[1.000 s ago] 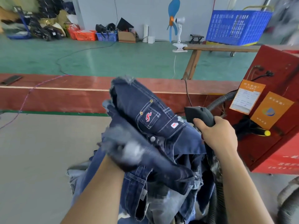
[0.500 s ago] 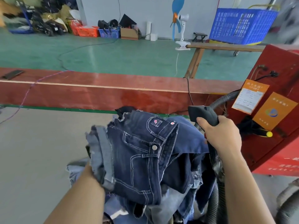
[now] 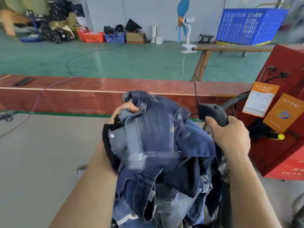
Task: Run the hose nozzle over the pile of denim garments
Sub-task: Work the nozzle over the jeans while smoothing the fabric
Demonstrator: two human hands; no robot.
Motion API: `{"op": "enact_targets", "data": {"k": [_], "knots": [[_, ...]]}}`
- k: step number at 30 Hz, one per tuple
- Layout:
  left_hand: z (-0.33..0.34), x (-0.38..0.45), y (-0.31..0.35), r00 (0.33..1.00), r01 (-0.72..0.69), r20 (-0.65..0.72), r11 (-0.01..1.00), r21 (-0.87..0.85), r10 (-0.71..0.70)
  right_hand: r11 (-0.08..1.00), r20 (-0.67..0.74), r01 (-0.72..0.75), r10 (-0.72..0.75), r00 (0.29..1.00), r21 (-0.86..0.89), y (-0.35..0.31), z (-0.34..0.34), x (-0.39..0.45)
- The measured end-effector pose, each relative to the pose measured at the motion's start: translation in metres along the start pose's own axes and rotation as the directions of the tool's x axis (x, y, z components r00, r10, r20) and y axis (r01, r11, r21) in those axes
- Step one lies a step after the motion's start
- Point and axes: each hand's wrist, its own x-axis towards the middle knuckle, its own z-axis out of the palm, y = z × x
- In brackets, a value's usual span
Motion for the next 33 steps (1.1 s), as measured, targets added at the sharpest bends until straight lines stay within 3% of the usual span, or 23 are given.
{"op": "enact_targets", "data": {"k": [3, 5, 6, 10, 12, 18, 24, 26, 27, 29, 31, 33], "knots": [[-0.009, -0.002, -0.009, 0.980, 0.038, 0.199, 0.985, -0.167, -0.004, 1.000, -0.060, -0.014, 0.014, 0.998, 0.007, 0.008, -0.009, 0.005], [-0.009, 0.002, -0.026, 0.911, 0.185, 0.412, 0.884, -0.428, 0.009, 1.000, -0.078, -0.023, 0.024, 0.997, 0.013, 0.012, -0.013, 0.008], [-0.009, 0.007, -0.040, 0.904, 0.245, 0.427, 0.859, -0.449, -0.034, 1.000, -0.077, -0.026, 0.027, 0.997, 0.015, 0.013, -0.015, 0.009], [-0.006, 0.016, -0.119, 0.824, 0.478, 0.377, 0.876, -0.061, -0.423, 1.000, -0.040, -0.007, 0.007, 0.999, 0.017, 0.015, -0.017, 0.008], [-0.010, 0.019, -0.142, 0.783, 0.520, 0.346, 0.849, 0.094, -0.517, 1.000, -0.011, 0.006, -0.006, 1.000, 0.010, 0.015, -0.016, 0.008], [-0.017, 0.026, -0.147, 0.709, 0.578, 0.449, 0.813, 0.070, -0.543, 0.999, 0.051, 0.033, -0.034, 0.998, 0.007, 0.012, -0.007, 0.007], [-0.023, 0.031, -0.119, 0.730, 0.531, 0.572, 0.837, -0.129, -0.375, 0.999, 0.053, 0.035, -0.035, 0.998, -0.009, 0.009, -0.003, 0.006], [-0.033, 0.027, -0.128, 0.713, 0.501, 0.508, 0.858, 0.115, -0.484, 0.999, 0.059, 0.045, -0.043, 0.997, -0.029, 0.008, -0.002, 0.005], [-0.037, 0.025, -0.136, 0.733, 0.457, 0.404, 0.836, 0.304, -0.548, 0.998, 0.071, 0.053, -0.050, 0.996, -0.035, 0.007, 0.000, 0.004], [-0.044, 0.023, -0.147, 0.787, 0.430, 0.198, 0.749, 0.504, -0.585, 0.996, 0.095, 0.077, -0.072, 0.993, -0.046, 0.006, 0.002, 0.002], [-0.047, 0.029, -0.143, 0.892, 0.287, 0.089, 0.706, 0.648, -0.444, 0.992, 0.125, 0.109, -0.101, 0.987, -0.061, 0.004, 0.004, 0.000], [-0.047, 0.032, -0.136, 0.969, 0.083, 0.054, 0.523, 0.848, -0.241, 0.988, 0.182, 0.135, -0.120, 0.976, -0.073, 0.001, 0.006, -0.002]]}}
